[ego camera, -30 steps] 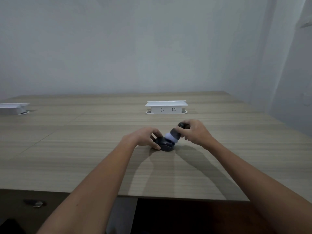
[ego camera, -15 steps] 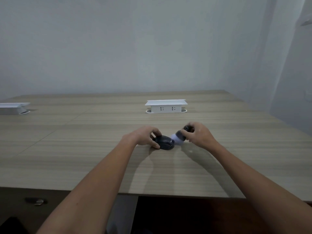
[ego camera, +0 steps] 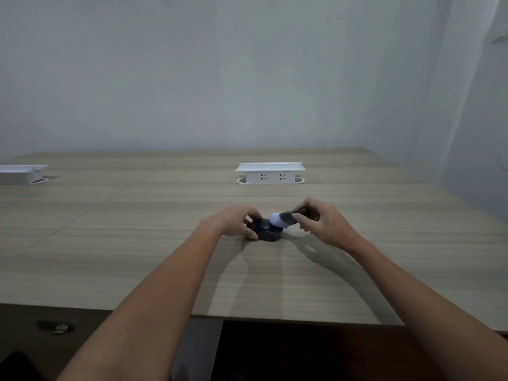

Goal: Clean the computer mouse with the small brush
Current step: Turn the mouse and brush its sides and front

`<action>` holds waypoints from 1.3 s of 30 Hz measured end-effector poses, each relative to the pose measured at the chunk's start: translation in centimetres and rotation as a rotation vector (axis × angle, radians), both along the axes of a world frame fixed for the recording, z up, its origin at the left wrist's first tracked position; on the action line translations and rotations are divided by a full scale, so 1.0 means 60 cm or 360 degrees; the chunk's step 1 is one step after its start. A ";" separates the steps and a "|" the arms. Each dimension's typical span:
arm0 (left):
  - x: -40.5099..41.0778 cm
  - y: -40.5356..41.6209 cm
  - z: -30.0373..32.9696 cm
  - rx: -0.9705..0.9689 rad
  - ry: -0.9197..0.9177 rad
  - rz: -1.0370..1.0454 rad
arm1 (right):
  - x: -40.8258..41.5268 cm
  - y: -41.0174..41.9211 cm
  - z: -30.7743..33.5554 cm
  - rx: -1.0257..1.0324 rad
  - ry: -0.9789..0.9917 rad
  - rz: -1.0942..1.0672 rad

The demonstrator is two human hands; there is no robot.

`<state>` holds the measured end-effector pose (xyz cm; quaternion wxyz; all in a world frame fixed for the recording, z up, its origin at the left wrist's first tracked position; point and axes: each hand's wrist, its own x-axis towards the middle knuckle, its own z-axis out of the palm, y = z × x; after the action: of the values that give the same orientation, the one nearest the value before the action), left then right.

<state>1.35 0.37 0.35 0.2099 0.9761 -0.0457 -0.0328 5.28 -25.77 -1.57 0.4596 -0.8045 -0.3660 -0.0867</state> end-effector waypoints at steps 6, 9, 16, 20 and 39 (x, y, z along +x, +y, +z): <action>0.001 -0.001 -0.002 0.0008 -0.0019 -0.0010 | 0.023 -0.013 -0.014 -0.0025 0.0039 -0.0221; 0.002 -0.001 -0.002 -0.0001 -0.0007 -0.0008 | 0.015 -0.014 -0.005 0.0058 0.0247 0.0006; 0.001 -0.002 -0.003 -0.0023 -0.0017 -0.0010 | 0.031 -0.006 -0.010 -0.0157 0.0010 -0.0302; 0.001 0.000 -0.003 -0.0017 -0.0008 -0.0007 | 0.018 -0.006 -0.003 0.0010 0.0353 0.0161; 0.008 0.000 -0.006 -0.0054 0.0025 0.0006 | 0.020 -0.015 -0.001 -0.0146 0.0250 0.0056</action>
<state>1.80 0.37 -0.04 0.2267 0.9722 -0.0427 -0.0392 6.50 -26.65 -1.63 0.4509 -0.8225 -0.3466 0.0016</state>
